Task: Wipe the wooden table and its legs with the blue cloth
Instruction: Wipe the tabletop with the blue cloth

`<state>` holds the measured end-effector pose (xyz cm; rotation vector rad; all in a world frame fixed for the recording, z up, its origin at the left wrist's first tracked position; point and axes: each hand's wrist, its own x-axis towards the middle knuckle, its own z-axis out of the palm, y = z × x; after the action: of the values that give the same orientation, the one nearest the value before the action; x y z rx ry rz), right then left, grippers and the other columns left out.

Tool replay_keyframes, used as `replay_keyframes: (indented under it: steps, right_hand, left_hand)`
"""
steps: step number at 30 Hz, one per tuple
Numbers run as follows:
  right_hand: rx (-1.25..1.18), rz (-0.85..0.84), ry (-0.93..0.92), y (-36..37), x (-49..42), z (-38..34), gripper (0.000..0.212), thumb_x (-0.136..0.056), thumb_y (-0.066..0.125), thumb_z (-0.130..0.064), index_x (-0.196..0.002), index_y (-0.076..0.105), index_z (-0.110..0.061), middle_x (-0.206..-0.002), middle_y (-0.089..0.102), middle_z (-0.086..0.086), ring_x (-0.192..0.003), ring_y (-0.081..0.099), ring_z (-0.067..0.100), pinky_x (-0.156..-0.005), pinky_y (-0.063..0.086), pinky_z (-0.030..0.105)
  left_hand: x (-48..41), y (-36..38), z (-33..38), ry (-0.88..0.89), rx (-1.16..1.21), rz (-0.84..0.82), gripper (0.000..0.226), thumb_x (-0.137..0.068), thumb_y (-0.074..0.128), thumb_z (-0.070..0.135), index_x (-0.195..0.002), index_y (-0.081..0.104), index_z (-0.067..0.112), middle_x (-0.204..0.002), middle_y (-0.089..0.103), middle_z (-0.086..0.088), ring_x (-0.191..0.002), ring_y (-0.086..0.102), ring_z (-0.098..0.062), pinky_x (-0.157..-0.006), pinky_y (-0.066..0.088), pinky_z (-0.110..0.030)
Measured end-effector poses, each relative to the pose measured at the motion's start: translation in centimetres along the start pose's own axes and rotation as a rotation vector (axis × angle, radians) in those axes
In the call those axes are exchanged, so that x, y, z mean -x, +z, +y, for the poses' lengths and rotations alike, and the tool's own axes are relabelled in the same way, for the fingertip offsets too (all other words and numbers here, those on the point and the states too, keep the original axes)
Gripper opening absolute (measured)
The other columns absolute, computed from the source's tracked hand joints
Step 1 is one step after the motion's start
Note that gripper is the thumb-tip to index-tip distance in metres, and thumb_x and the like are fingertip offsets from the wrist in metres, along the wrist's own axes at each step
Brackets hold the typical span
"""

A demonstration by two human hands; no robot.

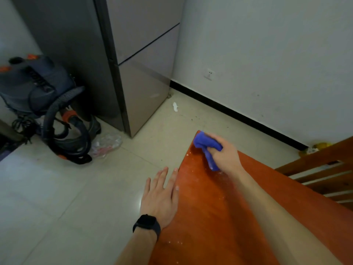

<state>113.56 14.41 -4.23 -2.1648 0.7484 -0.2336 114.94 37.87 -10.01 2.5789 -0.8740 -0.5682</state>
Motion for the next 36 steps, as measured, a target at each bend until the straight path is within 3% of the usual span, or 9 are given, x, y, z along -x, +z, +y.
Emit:
replay_keyframes:
  steps: [2,5,10,16,20,23,29,32,36]
  right_hand:
    - [0.096,0.072,0.053,-0.2,-0.8,0.4,0.052,-0.096,0.055,-0.015,-0.144,0.045,-0.032,-0.127,0.063,0.002,-0.1,0.066,0.016,-0.086,0.053,0.023]
    - [0.561,0.016,0.107,1.1,-0.5,1.7,0.062,-0.1,0.048,-0.031,-0.156,0.023,-0.022,-0.152,0.038,0.011,-0.135,0.038,0.031,-0.114,0.028,0.04]
    - [0.332,-0.258,-0.07,2.2,0.5,-0.6,0.068,-0.087,0.056,-0.001,-0.15,0.038,-0.021,-0.144,0.051,0.008,-0.132,0.048,0.025,-0.103,0.031,0.019]
    - [0.441,0.066,0.048,2.4,-2.8,-0.4,0.061,-0.09,0.049,0.0,-0.149,0.038,-0.012,-0.143,0.05,0.013,-0.131,0.044,0.031,-0.115,0.03,0.041]
    - [0.442,-0.159,-0.157,3.9,1.7,-0.2,0.066,-0.076,0.052,0.009,-0.138,0.054,-0.015,-0.137,0.058,0.006,-0.126,0.048,0.025,-0.105,0.023,0.017]
    - [0.293,-0.322,-0.141,1.3,1.1,-1.0,0.064,-0.075,0.052,0.011,-0.124,0.063,-0.029,-0.117,0.066,-0.009,-0.112,0.058,0.011,-0.087,0.034,0.003]
    - [0.428,-0.001,-0.002,1.9,-0.8,-0.1,0.065,-0.076,0.05,0.001,-0.134,0.057,-0.026,-0.134,0.06,0.0,-0.126,0.049,0.024,-0.106,0.034,0.033]
    - [0.392,-0.086,-0.083,3.4,3.3,0.3,0.067,-0.066,0.046,-0.008,-0.128,0.063,-0.026,-0.128,0.064,-0.004,-0.118,0.05,0.021,-0.104,0.032,0.028]
    - [0.368,-0.152,-0.103,0.1,3.7,1.5,0.068,-0.068,0.051,0.008,-0.127,0.064,-0.024,-0.127,0.064,-0.003,-0.114,0.05,0.014,-0.101,0.031,0.02]
  left_hand:
    - [-0.1,0.0,0.0,0.002,0.0,0.001,0.072,-0.085,-0.018,0.057,-0.155,-0.009,0.042,-0.166,0.0,0.007,-0.153,-0.002,-0.014,-0.121,-0.005,-0.04]
    - [-0.1,0.2,0.2,0.005,-0.008,0.006,0.065,-0.091,-0.01,0.054,-0.155,-0.009,0.041,-0.167,0.0,0.007,-0.153,-0.003,-0.014,-0.121,-0.007,-0.041]
    - [-0.2,0.4,0.0,0.002,0.019,0.037,0.056,-0.103,0.012,0.048,-0.155,-0.006,0.041,-0.167,0.003,0.007,-0.153,-0.001,-0.013,-0.121,-0.008,-0.041]
    - [-0.3,0.4,0.2,0.017,0.002,0.044,0.057,-0.102,0.008,0.048,-0.156,-0.007,0.038,-0.167,0.002,0.006,-0.153,-0.002,-0.014,-0.12,-0.01,-0.041]
    - [-0.2,0.3,0.1,0.003,0.006,0.044,0.06,-0.098,0.005,0.049,-0.156,-0.006,0.039,-0.167,0.003,0.006,-0.153,-0.001,-0.014,-0.122,-0.007,-0.042]
    - [-0.4,0.4,0.3,0.003,0.014,0.052,0.06,-0.097,0.003,0.049,-0.156,-0.005,0.039,-0.167,0.003,0.006,-0.153,0.0,-0.014,-0.123,-0.008,-0.043]
    - [-0.6,0.8,0.3,0.021,-0.009,0.077,0.062,-0.097,0.0,0.048,-0.157,0.0,0.037,-0.166,0.011,0.005,-0.153,0.006,-0.015,-0.121,-0.006,-0.043]
    - [-0.7,1.2,0.0,0.02,-0.009,0.087,0.062,-0.097,0.005,0.049,-0.158,0.01,0.036,-0.164,0.022,0.004,-0.151,0.016,-0.017,-0.121,0.001,-0.044]
    - [-0.9,1.3,0.1,0.027,-0.022,0.087,0.065,-0.095,0.002,0.049,-0.158,0.011,0.035,-0.164,0.021,0.004,-0.152,0.014,-0.016,-0.121,-0.001,-0.044]
